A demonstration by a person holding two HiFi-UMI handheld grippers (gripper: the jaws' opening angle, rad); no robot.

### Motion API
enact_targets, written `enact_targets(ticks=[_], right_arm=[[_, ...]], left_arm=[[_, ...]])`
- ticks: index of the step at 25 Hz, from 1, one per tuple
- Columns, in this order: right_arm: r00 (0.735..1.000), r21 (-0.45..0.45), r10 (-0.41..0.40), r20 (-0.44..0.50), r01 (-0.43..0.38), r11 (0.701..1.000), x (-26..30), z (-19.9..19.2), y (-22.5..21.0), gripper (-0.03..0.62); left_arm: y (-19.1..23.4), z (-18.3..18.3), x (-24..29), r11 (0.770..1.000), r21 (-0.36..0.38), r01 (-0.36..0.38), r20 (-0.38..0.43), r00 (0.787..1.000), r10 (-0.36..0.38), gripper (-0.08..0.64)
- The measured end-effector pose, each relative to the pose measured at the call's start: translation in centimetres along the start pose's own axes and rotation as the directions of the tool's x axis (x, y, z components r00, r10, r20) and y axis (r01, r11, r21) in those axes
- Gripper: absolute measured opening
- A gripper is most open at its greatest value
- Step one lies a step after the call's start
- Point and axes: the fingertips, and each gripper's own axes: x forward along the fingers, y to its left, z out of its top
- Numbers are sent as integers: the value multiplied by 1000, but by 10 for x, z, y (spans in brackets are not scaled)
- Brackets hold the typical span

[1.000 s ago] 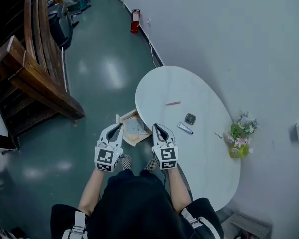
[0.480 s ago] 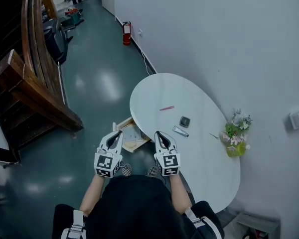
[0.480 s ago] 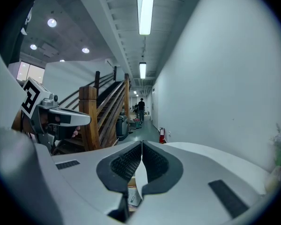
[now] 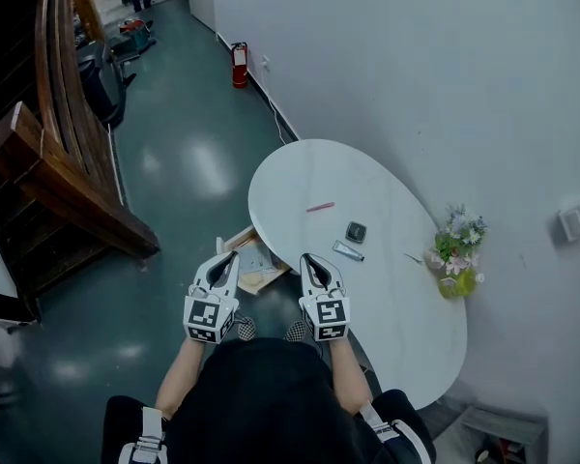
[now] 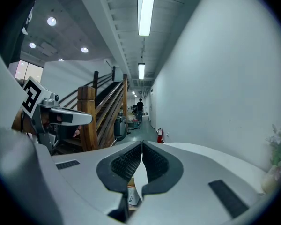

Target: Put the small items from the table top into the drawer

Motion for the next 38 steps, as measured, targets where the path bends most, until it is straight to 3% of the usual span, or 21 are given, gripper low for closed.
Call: enact_targets(ticks=[8, 19, 30, 38], right_arm=[[999, 20, -37, -13, 37, 999, -11, -11, -8, 32], [980, 59, -195, -50, 198, 979, -51, -34, -61, 32], [938, 122, -332, -95, 342, 932, -88, -63, -129, 32], [918, 137, -365, -153, 385, 913, -95, -94, -176, 32]], left_arm=[[-16, -3, 8, 998, 21, 59, 5, 998, -59, 20], [-76, -1, 49, 973, 59, 223, -21, 975, -222, 20], [-155, -7, 112, 914, 68, 400, -62, 916, -396, 20], [-194, -32, 160, 889, 40, 456, -127, 885, -448, 20]])
